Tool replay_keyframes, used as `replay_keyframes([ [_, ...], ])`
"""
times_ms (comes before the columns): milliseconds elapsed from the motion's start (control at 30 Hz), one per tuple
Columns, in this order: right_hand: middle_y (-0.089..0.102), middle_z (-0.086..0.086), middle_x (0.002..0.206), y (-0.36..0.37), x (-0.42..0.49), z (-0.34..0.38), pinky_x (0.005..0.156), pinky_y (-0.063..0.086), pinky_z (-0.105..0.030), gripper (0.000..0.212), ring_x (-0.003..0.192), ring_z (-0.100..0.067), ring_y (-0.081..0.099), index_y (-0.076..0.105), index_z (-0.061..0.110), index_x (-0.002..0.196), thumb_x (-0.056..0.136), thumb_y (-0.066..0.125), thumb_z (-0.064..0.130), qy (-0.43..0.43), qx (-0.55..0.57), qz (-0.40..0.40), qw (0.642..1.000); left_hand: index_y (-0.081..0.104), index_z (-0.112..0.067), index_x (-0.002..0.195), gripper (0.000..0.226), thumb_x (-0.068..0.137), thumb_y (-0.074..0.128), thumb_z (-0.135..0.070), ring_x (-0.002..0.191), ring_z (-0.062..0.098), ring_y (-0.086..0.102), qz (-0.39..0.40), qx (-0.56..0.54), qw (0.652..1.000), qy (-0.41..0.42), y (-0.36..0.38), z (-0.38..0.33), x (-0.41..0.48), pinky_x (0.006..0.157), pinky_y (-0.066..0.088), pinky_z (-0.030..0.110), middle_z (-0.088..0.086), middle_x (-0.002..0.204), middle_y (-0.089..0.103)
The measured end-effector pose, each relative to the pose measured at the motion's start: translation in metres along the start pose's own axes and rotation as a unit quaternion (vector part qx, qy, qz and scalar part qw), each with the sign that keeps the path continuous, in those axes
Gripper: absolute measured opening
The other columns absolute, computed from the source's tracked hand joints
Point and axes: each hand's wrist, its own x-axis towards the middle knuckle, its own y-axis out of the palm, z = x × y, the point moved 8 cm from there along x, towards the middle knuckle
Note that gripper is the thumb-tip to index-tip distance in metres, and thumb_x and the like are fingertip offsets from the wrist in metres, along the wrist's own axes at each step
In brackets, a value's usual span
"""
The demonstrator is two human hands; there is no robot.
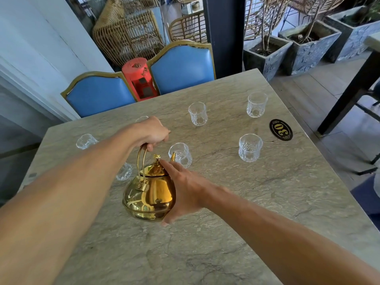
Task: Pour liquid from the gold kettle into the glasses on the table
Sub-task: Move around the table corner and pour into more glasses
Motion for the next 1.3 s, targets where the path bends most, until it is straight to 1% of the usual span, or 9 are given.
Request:
replay_keyframes([
  [133,0.024,0.001,0.158,-0.0004,0.0011,0.0006,0.107,0.039,-0.044,0.150,0.133,-0.029,0.043,-0.007,0.043,0.153,0.046,0.095,0.061,-0.001,0.001,0.000,1.000,0.064,-0.009,0.095,0.008,0.091,0.057,-0.008,0.034,0.011,0.032,0.004,0.006,1.000,-0.001,0.0002,0.0010,0.0015,0.033,0.032,0.021,-0.002,0.042,0.039],
  [267,0.026,0.001,0.157,-0.0020,0.0027,0.0010,0.107,0.040,-0.044,0.148,0.132,-0.029,0.044,-0.007,0.044,0.153,0.046,0.095,0.061,-0.001,0.005,-0.003,1.000,0.064,-0.003,0.092,0.013,0.094,0.055,-0.013,0.033,0.011,0.033,0.004,0.006,1.000,-0.001,-0.0008,-0.0004,0.0025,0.034,0.032,0.022,0.000,0.046,0.040],
  [500,0.024,0.003,0.158,-0.0030,0.0053,0.0016,0.105,0.042,-0.042,0.149,0.132,-0.029,0.045,-0.006,0.044,0.153,0.044,0.094,0.062,-0.003,0.001,-0.006,1.000,0.064,-0.003,0.109,0.021,0.089,0.056,-0.006,0.034,0.012,0.034,0.001,0.015,1.000,0.004,-0.0044,-0.0042,-0.0016,0.035,0.032,0.022,0.002,0.050,0.042],
  [600,0.024,0.002,0.158,-0.0038,0.0064,0.0016,0.105,0.043,-0.043,0.149,0.132,-0.029,0.045,-0.006,0.043,0.153,0.044,0.094,0.062,-0.004,-0.001,-0.008,1.000,0.063,-0.004,0.107,0.019,0.090,0.055,-0.006,0.034,0.011,0.034,0.001,0.015,1.000,0.006,-0.0057,-0.0050,-0.0027,0.035,0.032,0.022,0.001,0.047,0.042],
  [700,0.025,0.002,0.159,-0.0040,0.0077,0.0019,0.104,0.042,-0.042,0.149,0.132,-0.029,0.045,-0.006,0.043,0.153,0.044,0.094,0.063,-0.004,-0.003,-0.010,1.000,0.063,-0.003,0.098,0.011,0.092,0.057,-0.009,0.034,0.011,0.035,-0.001,0.015,1.000,0.007,-0.0075,-0.0049,-0.0026,0.035,0.033,0.022,0.000,0.045,0.043],
  [800,0.025,0.001,0.159,-0.0033,0.0086,0.0020,0.103,0.042,-0.041,0.150,0.132,-0.028,0.046,-0.006,0.043,0.153,0.043,0.094,0.063,-0.004,-0.003,-0.011,1.000,0.063,-0.002,0.092,0.012,0.093,0.058,-0.013,0.033,0.011,0.035,-0.001,0.018,1.000,0.007,-0.0084,-0.0039,-0.0022,0.036,0.034,0.022,0.000,0.044,0.042],
  [1033,0.030,-0.002,0.156,-0.0025,0.0095,0.0040,0.100,0.041,-0.038,0.150,0.129,-0.029,0.047,-0.005,0.040,0.154,0.044,0.093,0.064,-0.007,-0.011,-0.020,1.000,0.062,-0.001,0.105,0.017,0.090,0.056,-0.008,0.034,0.012,0.033,0.000,0.022,1.000,0.011,-0.0089,-0.0031,-0.0034,0.035,0.032,0.021,0.004,0.051,0.041],
  [1133,0.028,-0.001,0.158,-0.0023,0.0088,0.0042,0.101,0.040,-0.036,0.150,0.130,-0.028,0.046,-0.005,0.038,0.155,0.044,0.093,0.064,-0.007,-0.014,-0.018,1.000,0.062,0.001,0.106,0.018,0.090,0.056,-0.008,0.034,0.012,0.032,0.001,0.021,1.000,0.012,-0.0088,-0.0032,-0.0047,0.035,0.031,0.020,0.004,0.050,0.040],
  [1300,0.029,-0.001,0.157,-0.0030,0.0078,0.0057,0.103,0.042,-0.041,0.150,0.130,-0.028,0.046,-0.005,0.040,0.154,0.043,0.093,0.064,-0.003,-0.012,-0.016,1.000,0.062,0.001,0.103,0.016,0.092,0.056,-0.009,0.033,0.012,0.032,0.000,0.022,1.000,0.009,-0.0091,-0.0035,-0.0063,0.035,0.032,0.021,0.003,0.050,0.041],
])
